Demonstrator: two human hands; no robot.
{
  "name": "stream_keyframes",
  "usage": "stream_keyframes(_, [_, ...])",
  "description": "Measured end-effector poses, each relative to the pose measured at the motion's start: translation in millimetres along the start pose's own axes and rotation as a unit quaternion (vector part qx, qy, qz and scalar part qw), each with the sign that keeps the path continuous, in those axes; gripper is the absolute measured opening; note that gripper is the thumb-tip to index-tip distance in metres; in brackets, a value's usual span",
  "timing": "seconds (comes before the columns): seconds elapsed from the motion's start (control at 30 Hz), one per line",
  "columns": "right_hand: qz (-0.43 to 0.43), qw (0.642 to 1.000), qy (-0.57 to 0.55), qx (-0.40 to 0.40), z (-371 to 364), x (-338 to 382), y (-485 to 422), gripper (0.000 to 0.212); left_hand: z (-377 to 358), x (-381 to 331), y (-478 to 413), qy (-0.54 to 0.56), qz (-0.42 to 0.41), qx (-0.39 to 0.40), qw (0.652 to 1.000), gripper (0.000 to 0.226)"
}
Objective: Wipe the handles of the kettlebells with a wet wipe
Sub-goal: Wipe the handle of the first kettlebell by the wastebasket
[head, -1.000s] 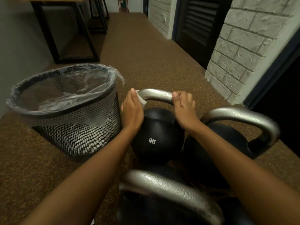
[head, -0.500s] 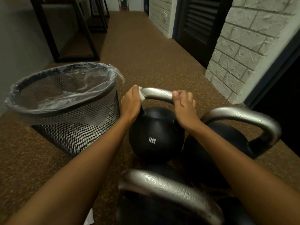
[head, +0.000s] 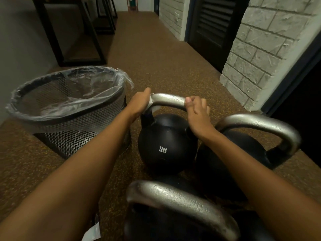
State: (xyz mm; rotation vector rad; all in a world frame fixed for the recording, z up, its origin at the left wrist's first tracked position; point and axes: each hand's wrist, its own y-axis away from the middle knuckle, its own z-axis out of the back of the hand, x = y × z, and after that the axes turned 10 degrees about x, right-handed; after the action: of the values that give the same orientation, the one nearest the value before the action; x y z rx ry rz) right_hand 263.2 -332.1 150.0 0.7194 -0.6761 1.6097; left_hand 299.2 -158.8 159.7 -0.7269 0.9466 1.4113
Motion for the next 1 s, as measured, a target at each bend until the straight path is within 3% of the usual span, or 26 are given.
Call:
stream_keyframes(0.07, [0.001,1.000,0.000,-0.001,-1,0,0,0.039,-2,-5,-1,-0.090,-0.026,-0.012,0.996,0.037])
stream_keyframes(0.13, [0.000,1.000,0.002,-0.003,-1,0,0,0.039,-7,-1,-1,-0.107,-0.063,-0.045,0.991,0.033])
stream_keyframes(0.27, [-0.001,1.000,-0.002,0.003,1,0,0,0.038,-16,22,3,0.106,-0.033,-0.082,0.990,0.033])
stream_keyframes(0.33, [-0.001,1.000,-0.002,0.004,1,0,1,0.038,-19,27,1,0.140,0.012,-0.102,0.985,0.036])
stream_keyframes(0.43, [0.002,1.000,0.002,-0.004,-1,0,1,0.039,-24,24,-1,0.049,0.009,-0.154,0.987,0.043])
stream_keyframes(0.57, [0.005,1.000,0.002,-0.011,-2,0,1,0.039,-35,24,14,-0.038,-0.153,-0.183,0.970,0.043])
stream_keyframes(0.67, [0.006,1.000,0.004,-0.007,-1,0,1,0.038,-37,40,23,-0.089,-0.217,-0.176,0.956,0.038])
stream_keyframes(0.83, [0.006,1.000,0.003,-0.006,-1,0,0,0.038,-33,69,28,-0.142,-0.176,-0.132,0.965,0.058])
stream_keyframes(1.0, [0.004,1.000,0.001,-0.003,0,1,0,0.038,-30,59,28,-0.193,-0.196,-0.228,0.934,0.056])
